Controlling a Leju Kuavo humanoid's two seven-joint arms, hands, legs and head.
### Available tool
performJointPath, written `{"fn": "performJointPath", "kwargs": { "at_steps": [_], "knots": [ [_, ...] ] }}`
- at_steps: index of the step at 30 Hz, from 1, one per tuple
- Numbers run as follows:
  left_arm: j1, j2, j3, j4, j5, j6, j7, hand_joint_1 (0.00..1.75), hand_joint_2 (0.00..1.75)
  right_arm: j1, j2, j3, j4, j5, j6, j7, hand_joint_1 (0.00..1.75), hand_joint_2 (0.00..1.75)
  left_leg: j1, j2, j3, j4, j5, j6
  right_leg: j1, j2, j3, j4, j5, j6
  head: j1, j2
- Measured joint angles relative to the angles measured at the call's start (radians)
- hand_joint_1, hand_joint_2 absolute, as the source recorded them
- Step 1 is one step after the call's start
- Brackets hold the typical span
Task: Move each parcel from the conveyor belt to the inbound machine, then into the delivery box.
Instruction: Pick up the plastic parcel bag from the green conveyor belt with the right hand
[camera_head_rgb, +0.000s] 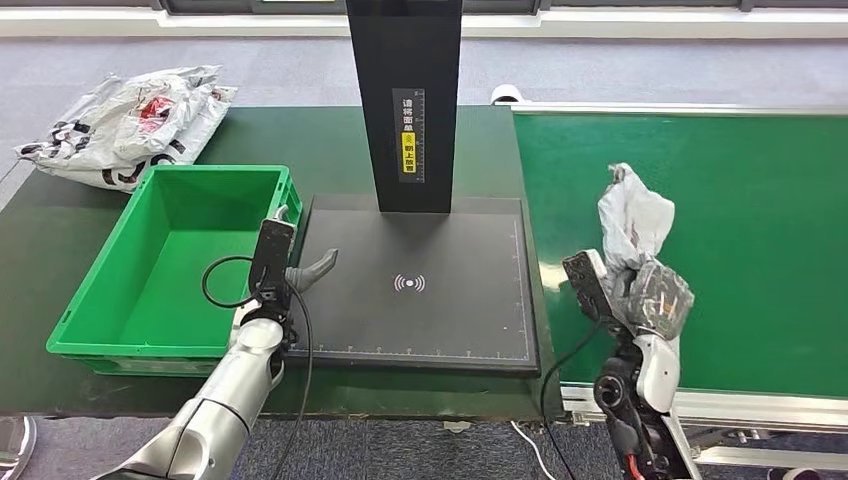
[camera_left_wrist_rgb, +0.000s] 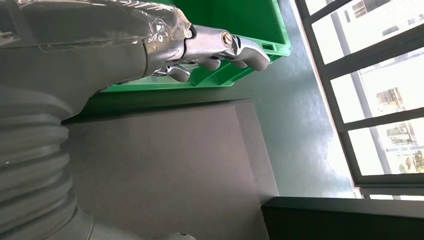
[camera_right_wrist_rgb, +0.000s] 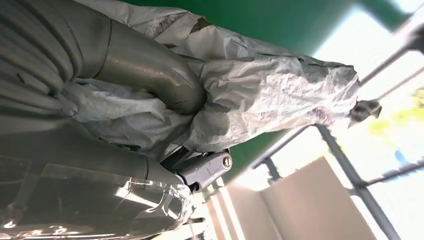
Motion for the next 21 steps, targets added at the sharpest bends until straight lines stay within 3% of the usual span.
{"fn": "performJointPath", "kwargs": {
  "at_steps": [10,21],
  "knots": [
    [-0.023,-0.020,0.000,0.000,-0.015,0.001,0.005,0.00,1.75,-0.062,0.066,0.186,-0.224,-0.018,0.077,0.001,1.75,1.75,0.000,-0.001,0.000,0.000,0.001,-0.001,0.000,-0.001,0.001,0.000,0.000,0.000,0.000,0.000],
    [-0.074,-0.035,0.000,0.037,-0.008,-0.006,-0.002,0.00,1.75,-0.075,0.138,0.382,-0.205,-0.134,0.263,-0.012,1.75,1.75,0.000,-0.001,0.000,0.000,0.001,-0.001,0.001,-0.001,0.000,0.000,0.000,0.000,0.000,0.000]
  ]
}}
